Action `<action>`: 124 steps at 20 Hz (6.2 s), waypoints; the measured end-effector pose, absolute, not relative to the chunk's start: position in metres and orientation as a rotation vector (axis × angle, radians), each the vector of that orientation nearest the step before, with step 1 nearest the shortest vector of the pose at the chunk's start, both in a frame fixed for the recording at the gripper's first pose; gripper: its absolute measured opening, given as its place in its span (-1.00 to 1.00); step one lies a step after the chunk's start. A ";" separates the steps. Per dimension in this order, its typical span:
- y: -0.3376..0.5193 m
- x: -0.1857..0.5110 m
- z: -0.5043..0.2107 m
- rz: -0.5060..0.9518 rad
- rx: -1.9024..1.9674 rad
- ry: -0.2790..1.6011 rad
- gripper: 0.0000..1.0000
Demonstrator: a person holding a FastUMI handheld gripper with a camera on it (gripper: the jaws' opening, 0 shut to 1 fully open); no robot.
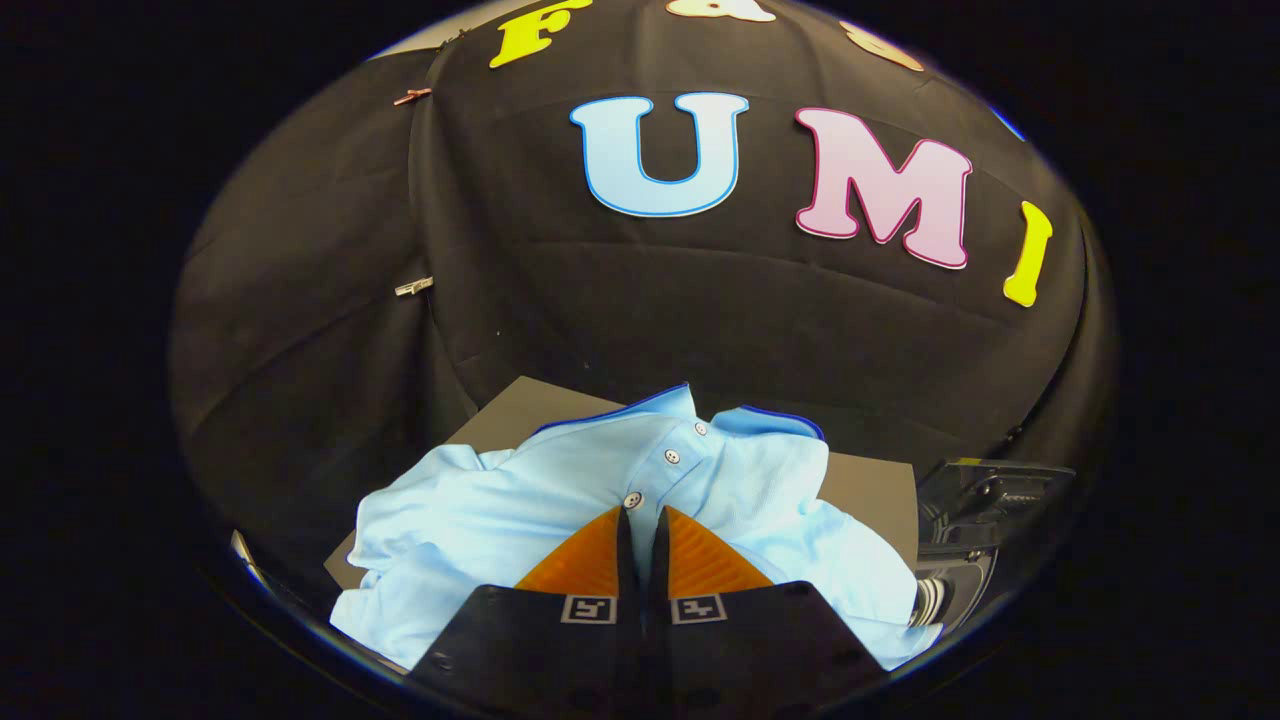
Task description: Put the clothes into the washing machine and then close the washing machine lid.
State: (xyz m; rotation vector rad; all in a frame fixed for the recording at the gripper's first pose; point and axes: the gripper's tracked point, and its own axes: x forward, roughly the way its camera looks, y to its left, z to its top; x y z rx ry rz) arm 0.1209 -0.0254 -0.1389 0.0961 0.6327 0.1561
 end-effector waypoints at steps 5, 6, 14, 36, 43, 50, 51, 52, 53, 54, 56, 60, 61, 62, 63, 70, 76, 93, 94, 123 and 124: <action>-0.051 0.110 -0.139 0.125 0.105 0.632 -0.90; -0.057 0.107 -0.137 0.120 0.109 0.630 -0.90; -0.115 0.094 -0.131 0.093 0.163 0.598 -0.89; -0.273 0.058 -0.117 0.433 0.324 0.554 -0.90; -0.313 0.051 -0.109 0.425 0.335 0.513 -0.90; -0.352 0.040 -0.123 0.367 0.317 0.503 -0.90; -0.356 0.038 -0.123 0.356 0.309 0.497 -0.90; -0.360 0.037 -0.125 0.347 0.302 0.493 -0.90; -0.364 0.035 -0.127 0.339 0.299 0.493 -0.90; -0.368 0.034 -0.130 0.330 0.298 0.495 -0.90; -0.375 0.030 -0.137 0.311 0.294 0.504 -0.90; -0.394 0.032 -0.153 0.269 0.280 0.523 -0.90; -0.400 0.031 -0.156 0.258 0.273 0.527 -0.90; -0.406 0.031 -0.160 0.246 0.268 0.529 -0.90; -0.411 0.031 -0.164 0.236 0.267 0.534 -0.90; -0.425 0.026 -0.191 0.209 0.267 0.575 -0.90; -0.422 0.024 -0.206 0.216 0.239 0.600 -0.90; -0.424 0.011 -0.324 0.153 0.241 0.847 -0.90; -0.422 0.009 -0.334 0.150 0.236 0.868 -0.90; -0.401 -0.006 -0.464 0.175 0.093 1.117 -0.51; -0.404 -0.003 -0.461 0.174 0.080 1.098 -0.15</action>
